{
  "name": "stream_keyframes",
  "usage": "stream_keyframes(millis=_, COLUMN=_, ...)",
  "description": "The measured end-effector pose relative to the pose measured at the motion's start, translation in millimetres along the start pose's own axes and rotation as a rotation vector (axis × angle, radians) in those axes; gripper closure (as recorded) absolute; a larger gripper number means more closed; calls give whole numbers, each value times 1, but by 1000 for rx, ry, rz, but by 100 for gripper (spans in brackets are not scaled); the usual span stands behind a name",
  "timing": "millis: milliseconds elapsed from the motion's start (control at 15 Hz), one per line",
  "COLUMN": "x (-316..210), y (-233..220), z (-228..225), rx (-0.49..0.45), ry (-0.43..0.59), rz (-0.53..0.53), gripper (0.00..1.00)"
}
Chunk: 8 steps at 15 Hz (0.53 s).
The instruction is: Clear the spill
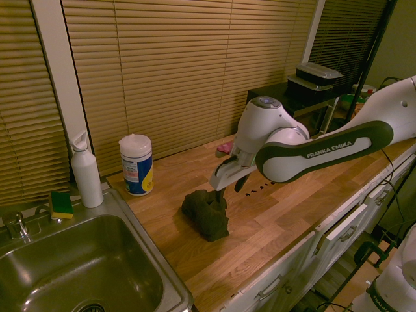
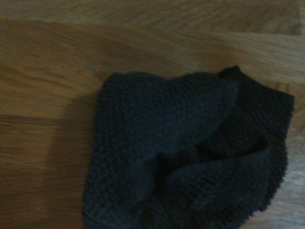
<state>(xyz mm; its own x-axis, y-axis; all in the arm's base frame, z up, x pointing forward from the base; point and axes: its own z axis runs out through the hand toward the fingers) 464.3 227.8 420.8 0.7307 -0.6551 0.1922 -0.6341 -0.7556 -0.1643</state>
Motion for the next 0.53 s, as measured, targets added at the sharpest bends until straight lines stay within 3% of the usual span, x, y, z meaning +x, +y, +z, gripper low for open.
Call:
stream_keyframes(millis=333, x=-24, y=-41, z=16, rx=-3, ry=36, rz=-51, gripper=0)
stream_keyframes(millis=533, x=-30, y=-48, z=34, rx=-30, ry=65, rz=-27, gripper=0)
